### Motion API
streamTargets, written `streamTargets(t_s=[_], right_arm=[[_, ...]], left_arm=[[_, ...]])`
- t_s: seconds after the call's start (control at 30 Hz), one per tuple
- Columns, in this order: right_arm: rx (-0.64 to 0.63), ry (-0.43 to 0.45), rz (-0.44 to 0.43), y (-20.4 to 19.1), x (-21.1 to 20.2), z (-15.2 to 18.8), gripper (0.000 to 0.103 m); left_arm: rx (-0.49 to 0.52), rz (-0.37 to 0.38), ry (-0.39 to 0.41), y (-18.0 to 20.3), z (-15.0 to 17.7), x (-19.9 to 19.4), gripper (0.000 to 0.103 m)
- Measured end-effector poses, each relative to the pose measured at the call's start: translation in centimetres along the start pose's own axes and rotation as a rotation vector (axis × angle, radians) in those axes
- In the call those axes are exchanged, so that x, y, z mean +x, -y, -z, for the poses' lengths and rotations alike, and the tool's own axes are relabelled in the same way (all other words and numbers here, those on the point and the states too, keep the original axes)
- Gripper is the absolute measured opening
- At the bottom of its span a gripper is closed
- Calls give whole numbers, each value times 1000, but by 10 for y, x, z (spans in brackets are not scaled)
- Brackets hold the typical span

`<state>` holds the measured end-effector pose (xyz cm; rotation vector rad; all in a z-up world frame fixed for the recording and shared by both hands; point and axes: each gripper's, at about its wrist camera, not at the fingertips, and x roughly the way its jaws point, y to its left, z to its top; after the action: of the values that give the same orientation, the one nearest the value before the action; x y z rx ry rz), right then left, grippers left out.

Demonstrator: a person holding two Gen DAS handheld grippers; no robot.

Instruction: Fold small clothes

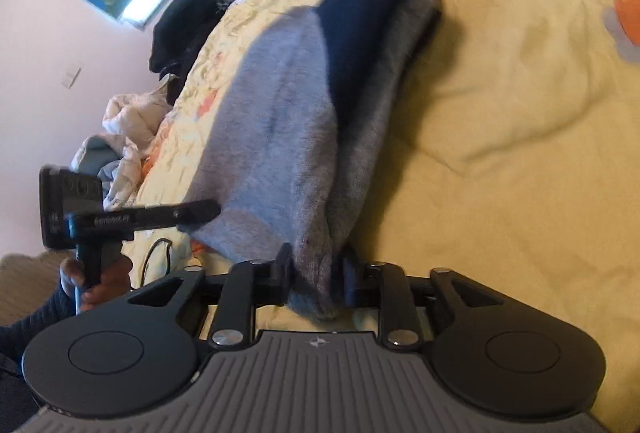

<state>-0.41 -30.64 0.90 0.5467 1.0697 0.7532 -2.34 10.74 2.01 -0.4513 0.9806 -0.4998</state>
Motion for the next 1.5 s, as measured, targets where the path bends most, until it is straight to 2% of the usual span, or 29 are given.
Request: streamTargets(t_s=[0.07, 0.13, 0.17, 0.2, 0.27, 0.33, 0.43, 0.47, 0.53, 0.6, 0.67, 0.77, 0.83, 0.9, 1.0, 1.03, 1.07, 1.13, 1.2, 1.27, 1.37, 1.43, 1.5], right_arm=[[16, 93, 3, 1, -21, -11, 56], [41, 217, -25, 6, -43, -29, 66], [58, 268, -25, 10, -49, -42, 67], [74, 302, -9, 12, -51, -56, 67], [85, 337, 31, 17, -46, -82, 67], [97, 326, 47, 20, -29, -103, 66], [110, 295, 81, 19, 5, -123, 62], [113, 282, 90, 18, 15, -126, 50], [81, 277, 140, 8, 30, -128, 21], [-16, 312, 199, -8, 32, -132, 19], [-62, 335, 201, -19, 27, -142, 18], [-78, 329, 239, -18, 32, -161, 17], [-66, 260, 297, -2, 52, -166, 17], [-32, 206, 301, 13, 68, -157, 17], [19, 274, 277, 14, 58, -144, 31], [49, 298, 277, 15, 52, -143, 43], [65, 349, 293, 14, 43, -141, 48], [47, 468, 349, 5, 25, -137, 48], [0, 527, 330, -11, 15, -133, 48], [-98, 509, 290, -35, 19, -133, 49], [-271, 433, 294, -66, 44, -129, 54], [-345, 370, 339, -74, 68, -127, 54], [-359, 280, 426, -62, 94, -126, 54]], left_arm=[[63, 6, 31, 9, -5, -19, 25], [153, -37, 98, 22, -12, -33, 34], [208, -83, 137, 33, -15, -36, 49], [267, -136, 186, 46, -17, -36, 69], [377, -237, 297, 71, -16, -27, 81], [455, -271, 311, 88, -15, -2, 81], [487, -292, 242, 98, -14, 41, 80], [487, -285, 216, 97, -13, 53, 80], [475, -320, 185, 94, -9, 74, 80], [496, -322, 187, 97, -4, 80, 80], [495, -312, 165, 98, -2, 86, 80], [492, -318, 167, 99, 4, 87, 80], [485, -320, 166, 100, 5, 88, 80], [480, -317, 163, 101, 5, 86, 80], [488, -315, 160, 100, 5, 85, 80], [494, -316, 159, 100, 5, 85, 80], [497, -317, 159, 99, 4, 87, 80], [497, -317, 161, 100, 4, 87, 80], [493, -315, 165, 99, 4, 87, 80], [495, -317, 168, 99, 5, 88, 80], [497, -321, 165, 100, 4, 88, 80], [494, -319, 162, 100, 4, 87, 80], [493, -315, 162, 99, 4, 87, 80]])
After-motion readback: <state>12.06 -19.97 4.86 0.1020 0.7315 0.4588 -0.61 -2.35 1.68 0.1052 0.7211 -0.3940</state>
